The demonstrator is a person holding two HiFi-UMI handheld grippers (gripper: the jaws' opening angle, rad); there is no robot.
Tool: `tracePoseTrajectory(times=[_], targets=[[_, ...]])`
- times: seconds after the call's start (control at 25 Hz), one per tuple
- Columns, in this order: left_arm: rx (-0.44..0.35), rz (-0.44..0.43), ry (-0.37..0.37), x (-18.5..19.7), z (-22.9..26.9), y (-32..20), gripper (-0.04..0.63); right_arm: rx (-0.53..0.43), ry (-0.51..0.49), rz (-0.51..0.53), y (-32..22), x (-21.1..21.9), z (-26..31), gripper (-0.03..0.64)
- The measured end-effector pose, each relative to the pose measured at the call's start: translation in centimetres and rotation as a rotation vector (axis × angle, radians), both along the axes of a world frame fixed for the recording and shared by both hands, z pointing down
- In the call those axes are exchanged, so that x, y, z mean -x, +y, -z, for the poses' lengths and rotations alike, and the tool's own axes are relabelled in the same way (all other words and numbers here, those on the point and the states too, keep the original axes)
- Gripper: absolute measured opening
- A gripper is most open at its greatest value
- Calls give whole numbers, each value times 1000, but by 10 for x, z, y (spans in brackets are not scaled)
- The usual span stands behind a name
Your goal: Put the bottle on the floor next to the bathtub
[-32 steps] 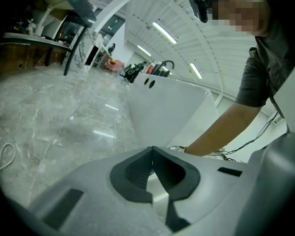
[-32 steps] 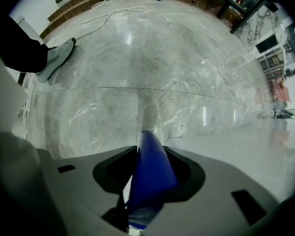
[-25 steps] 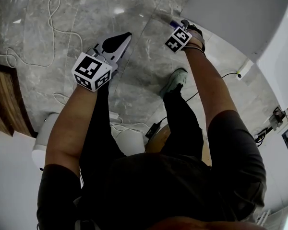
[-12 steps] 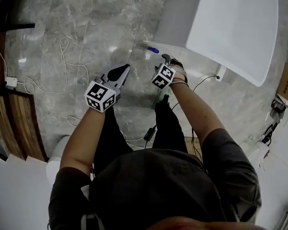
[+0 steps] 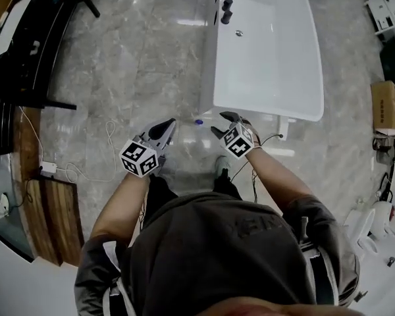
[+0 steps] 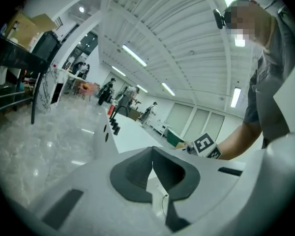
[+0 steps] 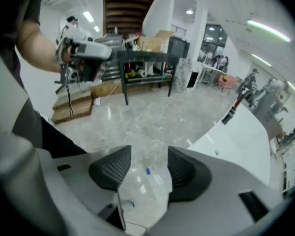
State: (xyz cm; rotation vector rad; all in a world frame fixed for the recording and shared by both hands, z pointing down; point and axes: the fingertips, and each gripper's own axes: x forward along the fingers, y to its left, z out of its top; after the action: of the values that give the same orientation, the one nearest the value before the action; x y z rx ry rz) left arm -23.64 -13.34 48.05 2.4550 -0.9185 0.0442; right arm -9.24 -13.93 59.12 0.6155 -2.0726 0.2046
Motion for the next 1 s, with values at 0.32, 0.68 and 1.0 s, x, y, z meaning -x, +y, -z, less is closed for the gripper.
tracePoseTrajectory(times=[0.32, 0.68, 1.0], targets=[[-162, -62, 24, -36, 162, 13, 3, -168, -477, -205, -8, -46, 221, 175], [-255, -66, 25, -49, 233, 11, 3, -305, -801, -255, 0, -101, 332, 40], [-226, -87, -1, -56, 224, 15, 3, -220, -874, -300, 9, -106, 307, -8]])
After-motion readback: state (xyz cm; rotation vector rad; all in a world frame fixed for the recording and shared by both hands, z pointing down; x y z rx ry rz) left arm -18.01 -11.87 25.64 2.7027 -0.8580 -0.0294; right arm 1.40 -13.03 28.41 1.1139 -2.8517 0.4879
